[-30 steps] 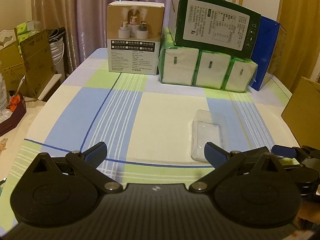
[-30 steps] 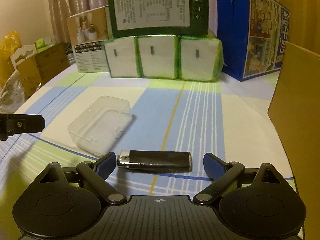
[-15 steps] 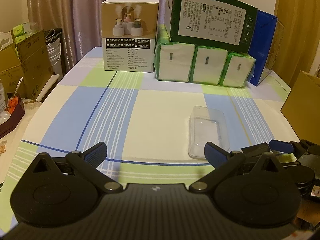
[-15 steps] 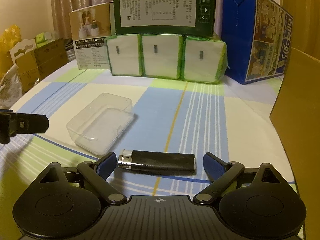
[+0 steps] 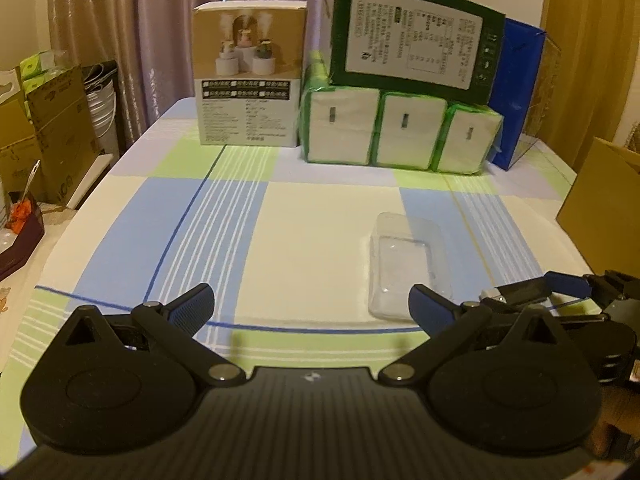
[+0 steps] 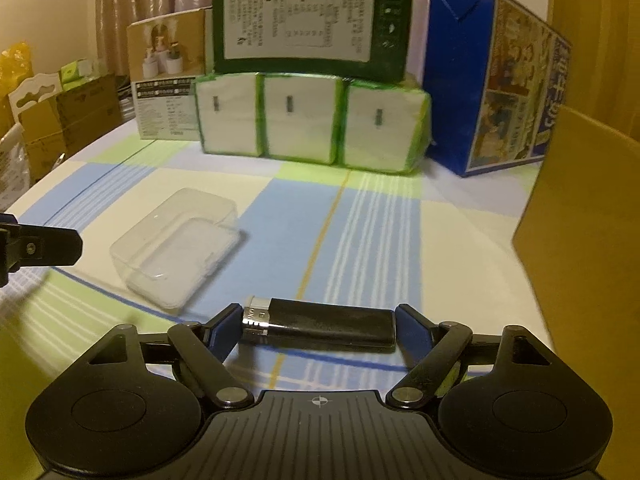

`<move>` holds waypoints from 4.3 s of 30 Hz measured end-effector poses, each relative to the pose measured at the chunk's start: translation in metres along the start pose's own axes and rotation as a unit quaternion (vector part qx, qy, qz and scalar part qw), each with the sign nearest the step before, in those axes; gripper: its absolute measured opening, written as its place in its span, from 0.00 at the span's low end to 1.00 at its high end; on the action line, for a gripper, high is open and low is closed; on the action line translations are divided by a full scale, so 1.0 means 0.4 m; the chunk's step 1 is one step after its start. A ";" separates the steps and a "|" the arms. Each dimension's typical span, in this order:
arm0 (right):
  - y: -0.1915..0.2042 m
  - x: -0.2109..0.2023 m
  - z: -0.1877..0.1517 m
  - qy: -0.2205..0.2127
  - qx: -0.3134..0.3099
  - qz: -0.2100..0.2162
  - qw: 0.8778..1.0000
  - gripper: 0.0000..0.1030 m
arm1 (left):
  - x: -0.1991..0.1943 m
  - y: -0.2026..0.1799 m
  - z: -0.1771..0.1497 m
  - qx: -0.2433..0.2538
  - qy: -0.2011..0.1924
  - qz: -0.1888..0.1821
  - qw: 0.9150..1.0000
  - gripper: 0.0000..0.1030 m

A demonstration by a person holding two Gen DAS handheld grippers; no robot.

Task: Organize objects
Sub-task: 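Close the right tool on the black lighter, then grasp the clear plastic box with the left tool while the right tool holds the lighter, then carry the clear box and lighter over the cardboard box with both tools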

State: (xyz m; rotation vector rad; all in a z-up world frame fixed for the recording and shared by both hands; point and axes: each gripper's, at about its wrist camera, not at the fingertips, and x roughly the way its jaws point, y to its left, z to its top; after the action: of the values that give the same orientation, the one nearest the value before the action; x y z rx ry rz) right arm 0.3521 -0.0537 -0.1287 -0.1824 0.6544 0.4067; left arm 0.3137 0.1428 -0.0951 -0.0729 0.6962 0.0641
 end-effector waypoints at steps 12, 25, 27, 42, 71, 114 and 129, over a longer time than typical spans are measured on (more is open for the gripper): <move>-0.081 -0.011 0.012 0.009 0.023 -0.004 1.000 0.77 | 0.060 -0.092 0.025 0.058 -0.018 -0.043 0.997 0.98; -0.100 -0.006 0.009 0.014 0.030 -0.001 0.999 0.77 | 0.165 -0.165 0.015 0.125 0.008 -0.046 0.991 0.70; -0.101 -0.006 0.009 0.014 0.031 -0.001 0.999 0.77 | 0.176 -0.164 0.012 0.122 0.013 -0.044 0.991 0.64; -0.096 -0.069 0.032 0.003 0.040 0.009 0.999 0.77 | 0.095 -0.152 0.015 0.074 0.015 -0.027 0.997 0.49; -0.128 -0.893 -0.166 -0.022 0.066 0.012 0.998 0.77 | -0.661 -0.379 -0.190 0.012 0.008 -0.058 0.998 0.49; -0.461 -1.080 -0.224 -0.041 0.110 -0.082 0.990 0.77 | -0.739 -0.758 -0.198 0.082 0.022 -0.141 0.986 0.49; -0.553 -0.946 -0.074 -0.045 0.100 -0.070 0.991 0.77 | -0.603 -0.806 -0.017 0.070 0.020 -0.140 0.988 0.49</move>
State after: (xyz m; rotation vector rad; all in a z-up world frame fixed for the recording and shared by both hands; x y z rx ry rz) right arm 0.1574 -0.3794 0.0923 -0.0177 0.5849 0.2118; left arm 0.1518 -0.1871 0.0693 -0.0372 0.7229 -0.2559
